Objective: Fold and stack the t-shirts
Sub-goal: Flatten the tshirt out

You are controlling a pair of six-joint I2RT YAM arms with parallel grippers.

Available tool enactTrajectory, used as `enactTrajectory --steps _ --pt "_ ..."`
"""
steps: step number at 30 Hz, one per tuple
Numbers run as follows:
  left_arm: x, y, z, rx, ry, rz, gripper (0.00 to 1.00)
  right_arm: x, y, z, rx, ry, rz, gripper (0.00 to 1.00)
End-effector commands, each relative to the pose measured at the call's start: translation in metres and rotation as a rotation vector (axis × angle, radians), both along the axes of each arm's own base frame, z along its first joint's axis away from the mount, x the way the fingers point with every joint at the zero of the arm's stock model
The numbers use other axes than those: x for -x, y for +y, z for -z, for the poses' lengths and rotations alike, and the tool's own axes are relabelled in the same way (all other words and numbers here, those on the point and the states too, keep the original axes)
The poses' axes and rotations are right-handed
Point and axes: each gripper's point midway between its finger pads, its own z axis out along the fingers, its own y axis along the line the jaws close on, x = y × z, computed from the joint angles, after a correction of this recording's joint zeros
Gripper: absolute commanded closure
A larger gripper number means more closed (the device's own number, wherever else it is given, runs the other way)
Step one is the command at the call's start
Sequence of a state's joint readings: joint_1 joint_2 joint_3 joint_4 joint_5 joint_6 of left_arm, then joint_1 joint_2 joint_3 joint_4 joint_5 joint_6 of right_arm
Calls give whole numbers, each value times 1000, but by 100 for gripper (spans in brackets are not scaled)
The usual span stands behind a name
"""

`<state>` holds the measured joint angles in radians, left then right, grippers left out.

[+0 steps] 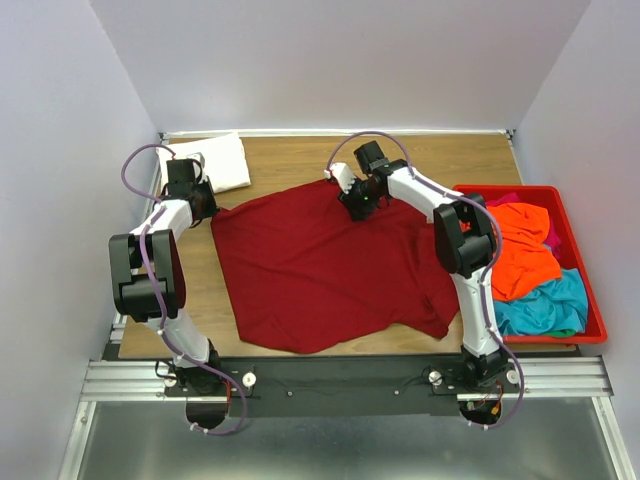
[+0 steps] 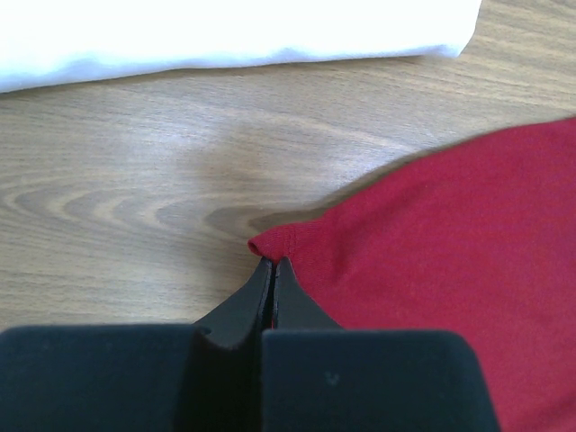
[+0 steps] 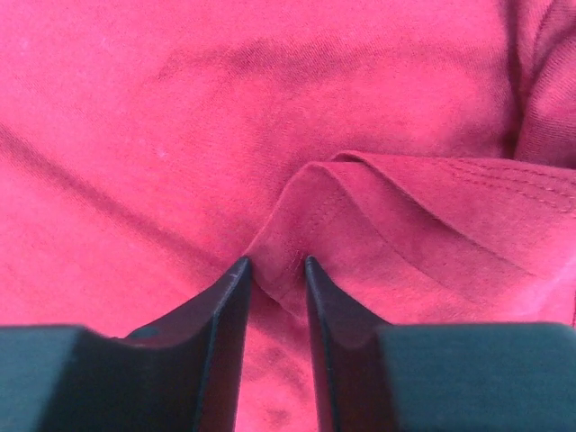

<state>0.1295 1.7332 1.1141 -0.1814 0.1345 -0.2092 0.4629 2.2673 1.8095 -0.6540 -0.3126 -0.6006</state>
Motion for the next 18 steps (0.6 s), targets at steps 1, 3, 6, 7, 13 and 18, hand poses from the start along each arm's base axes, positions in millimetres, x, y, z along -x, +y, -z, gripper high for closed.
enactTrajectory --steps 1,3,6,7,13,18 --pt "0 -2 -6 8 -22 21 100 4 -8 15 44 39 14 67" --pt "0 -2 -6 7 -22 20 100 -1 -7 1 38 9 28 71" --pt "-1 -2 -8 5 -28 18 100 -10 -5 -27 9 -46 38 76" --pt "-1 -2 -8 6 -25 18 100 -12 -4 -34 3 -58 40 76" --pt "-1 -2 -9 8 -29 20 100 -17 -4 -49 -15 -84 55 63" --pt "-1 -3 -9 8 -30 24 100 -16 -4 -37 -5 -60 58 64"
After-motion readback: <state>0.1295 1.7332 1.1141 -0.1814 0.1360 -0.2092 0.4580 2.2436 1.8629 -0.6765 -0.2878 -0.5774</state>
